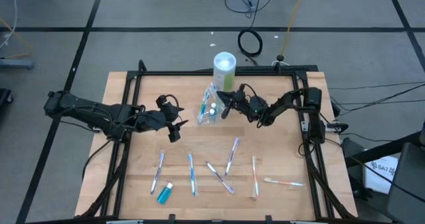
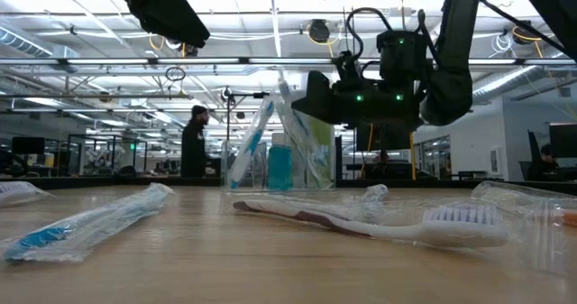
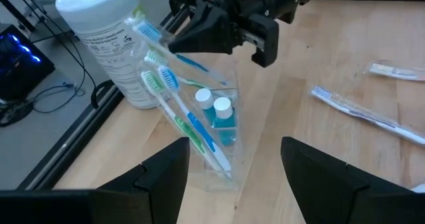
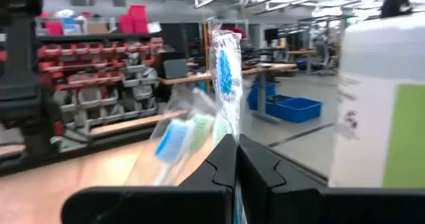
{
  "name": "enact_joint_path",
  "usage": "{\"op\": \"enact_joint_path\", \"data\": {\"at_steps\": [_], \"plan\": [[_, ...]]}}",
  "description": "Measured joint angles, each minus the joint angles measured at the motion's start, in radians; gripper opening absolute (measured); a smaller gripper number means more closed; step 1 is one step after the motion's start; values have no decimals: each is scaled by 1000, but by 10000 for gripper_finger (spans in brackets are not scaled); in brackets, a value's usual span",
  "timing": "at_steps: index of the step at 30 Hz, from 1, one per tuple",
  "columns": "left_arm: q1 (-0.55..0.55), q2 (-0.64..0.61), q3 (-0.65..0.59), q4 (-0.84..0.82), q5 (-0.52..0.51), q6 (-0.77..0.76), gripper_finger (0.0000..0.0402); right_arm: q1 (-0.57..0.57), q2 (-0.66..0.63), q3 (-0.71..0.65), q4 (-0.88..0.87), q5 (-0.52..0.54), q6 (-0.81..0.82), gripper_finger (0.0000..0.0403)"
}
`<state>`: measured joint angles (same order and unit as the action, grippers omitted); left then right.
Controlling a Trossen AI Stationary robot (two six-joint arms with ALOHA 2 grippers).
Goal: Pick & Place toothbrushing station
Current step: Put the top blue toothbrush into the transparent organizer
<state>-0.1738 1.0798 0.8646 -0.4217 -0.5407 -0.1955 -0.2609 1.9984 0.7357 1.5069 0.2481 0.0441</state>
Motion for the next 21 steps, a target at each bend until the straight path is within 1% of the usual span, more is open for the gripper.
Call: {"op": "enact_joint_path", "data": {"at_steps": [6, 11, 14, 16, 21], "plan": [[0, 0, 0, -1, 1, -1, 244, 28, 2, -17, -27, 79, -4, 0], [0, 0, 0, -1, 12, -1, 244, 64, 2, -29, -63, 183, -4, 0], [0, 0, 0, -1, 26, -2, 244, 78, 1, -29, -88, 229, -3, 0], [0, 0, 0, -1, 27, -9, 244, 80, 2, -29, -113, 251, -3, 0], [0, 0, 0, -1, 27, -19, 244, 79, 0, -28, -176, 250, 28, 12]]}}
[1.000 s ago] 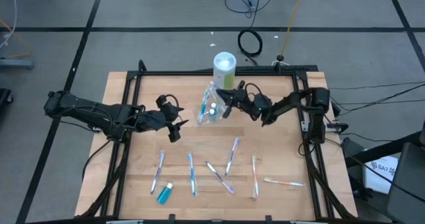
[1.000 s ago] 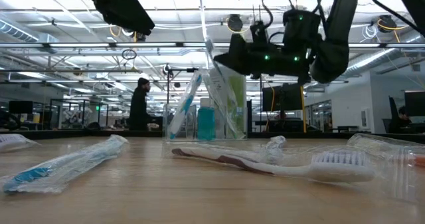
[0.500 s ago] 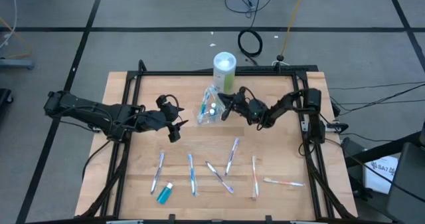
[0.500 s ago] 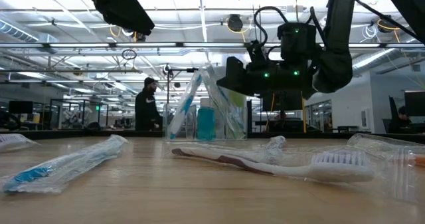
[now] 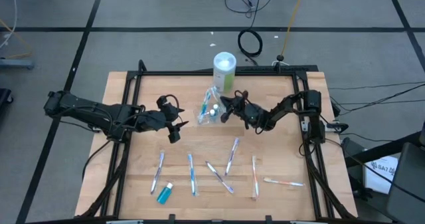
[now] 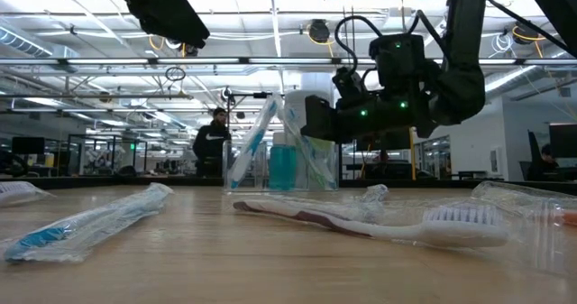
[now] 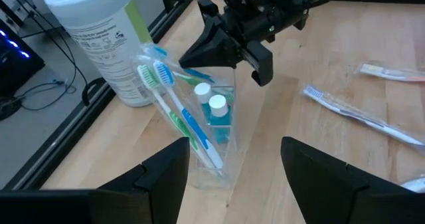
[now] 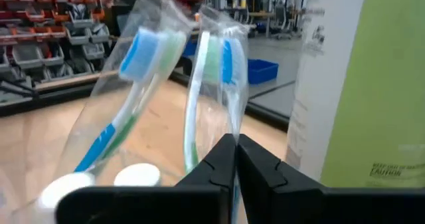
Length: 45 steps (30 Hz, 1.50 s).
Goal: Pick & Place toothbrushing station
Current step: Put the top blue toothbrush into the transparent organizer, then put the bottom left violet toothbrush into the transparent organizer
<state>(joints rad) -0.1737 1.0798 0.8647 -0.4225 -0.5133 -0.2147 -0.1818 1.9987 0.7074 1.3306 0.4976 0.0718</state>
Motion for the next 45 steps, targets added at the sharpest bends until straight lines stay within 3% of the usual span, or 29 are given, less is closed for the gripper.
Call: {"op": "enact_joint_path", "data": {"at_steps": [12, 17, 21, 29, 37, 41, 45], "plan": [[0, 0, 0, 0, 0, -69, 244, 0, -1, 0, 2, 0, -16, 119], [0, 2, 0, -1, 42, -111, 244, 13, -72, -2, -16, 0, -104, 155], [-10, 18, -1, -17, 113, -132, 244, 39, -191, -2, -134, -1, -192, 169], [-66, 59, -1, -50, 150, -308, 244, 98, -494, -2, -611, -4, -225, 170], [-137, 184, 1, -278, 166, -702, 244, 147, -710, -3, -881, -4, -180, 165], [-157, 255, 0, -439, 299, -990, 244, 158, -738, -3, -925, -4, -167, 164], [-199, 328, 0, -513, 432, -1185, 244, 158, -737, -3, -927, -4, -166, 164]]}}
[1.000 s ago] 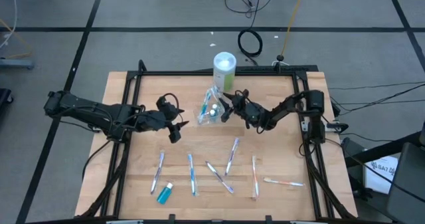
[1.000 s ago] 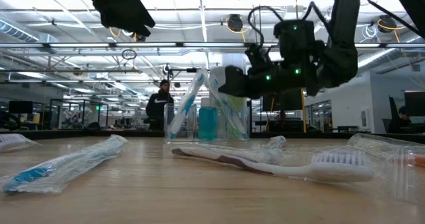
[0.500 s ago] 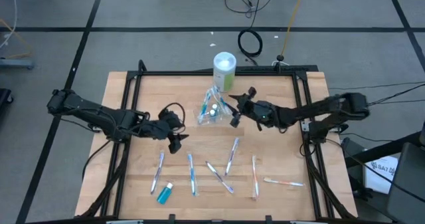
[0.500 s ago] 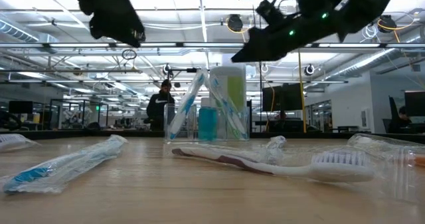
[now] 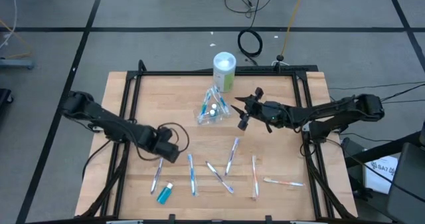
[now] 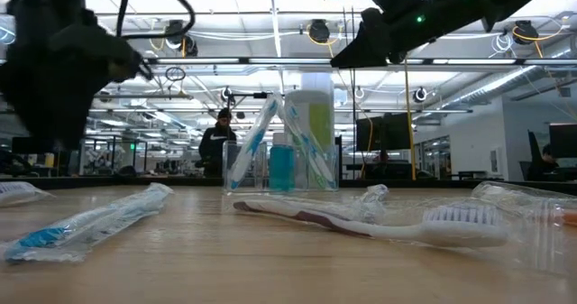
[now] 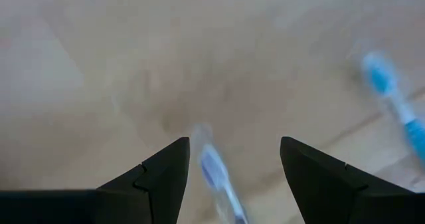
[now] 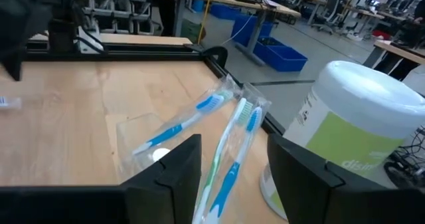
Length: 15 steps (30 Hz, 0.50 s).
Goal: Pick & Place toothbrushing station
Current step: Put the bottom left violet toothbrush into the transparent organizer
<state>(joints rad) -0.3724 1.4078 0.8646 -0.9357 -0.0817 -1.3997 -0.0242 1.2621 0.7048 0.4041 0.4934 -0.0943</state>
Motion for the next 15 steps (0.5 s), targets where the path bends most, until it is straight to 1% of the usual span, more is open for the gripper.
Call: {"op": "enact_joint_path", "data": {"at_steps": [3, 5, 10, 15], "plan": [[-32, 50, 0, 3, 93, -134, 244, 0, 6, 0, -2, 0, 0, 162], [-48, 82, 0, 7, 141, -175, 244, 0, 7, 0, -4, 0, 0, 160], [-94, 114, 0, 63, 165, -241, 244, 0, 6, 0, -4, 0, 0, 160], [-129, 113, 0, 49, 157, -319, 244, 0, 6, 0, -2, 0, 0, 159]]}}
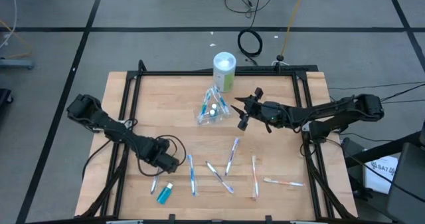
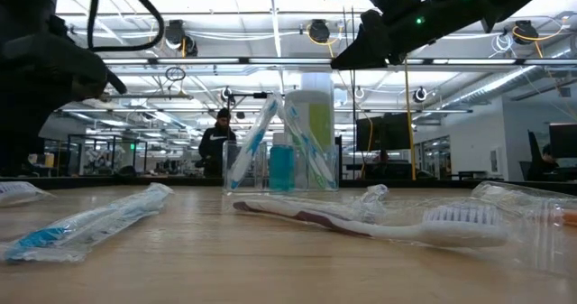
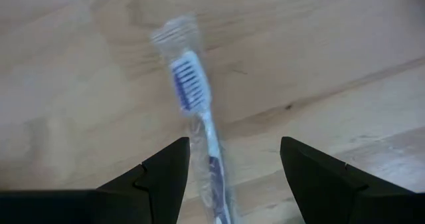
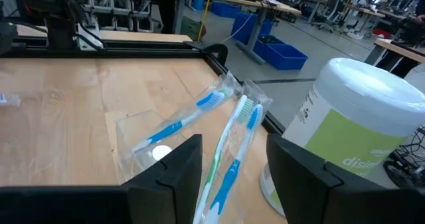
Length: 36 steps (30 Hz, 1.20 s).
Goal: Pick & Place toothbrushing station
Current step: Put the bottom left violet toothbrush into the transparent organizer
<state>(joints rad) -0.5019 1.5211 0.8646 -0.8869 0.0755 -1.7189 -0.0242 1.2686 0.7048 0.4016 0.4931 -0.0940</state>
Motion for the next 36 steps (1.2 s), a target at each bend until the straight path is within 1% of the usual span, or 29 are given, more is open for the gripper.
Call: {"op": "enact_joint_path", "data": {"at_steps": [4, 9, 12, 15, 17, 21, 25, 27, 30, 36], "plan": [[-23, 0, -1, -41, -20, -41, 244, 0, 0, 0, 0, 0, 1, 160], [-33, 0, -49, -8, -23, -75, 244, 0, 0, 0, 0, 0, 23, 158], [-33, 0, -102, 76, -21, -78, 244, 0, 0, 0, 0, 0, 27, 156], [-34, -4, -140, 176, -25, -37, 244, 0, 0, 0, 0, 0, 27, 156], [-34, -6, -149, 197, -26, -6, 244, 0, 0, 0, 1, 0, 27, 155], [-41, -5, -150, 194, -70, 53, 244, 0, 0, 0, 1, 0, 27, 155], [-40, -4, -148, 152, -70, -15, 243, 0, 0, 0, 1, 0, 27, 155], [-40, -3, -149, 148, -67, -22, 240, 0, 0, 0, 1, 0, 27, 155], [-40, -3, -150, 149, -68, -25, 221, 0, 0, 0, 1, 0, 27, 155], [-32, -2, -151, 157, -71, -17, 153, 0, 0, 0, 1, 0, 27, 155]]}}
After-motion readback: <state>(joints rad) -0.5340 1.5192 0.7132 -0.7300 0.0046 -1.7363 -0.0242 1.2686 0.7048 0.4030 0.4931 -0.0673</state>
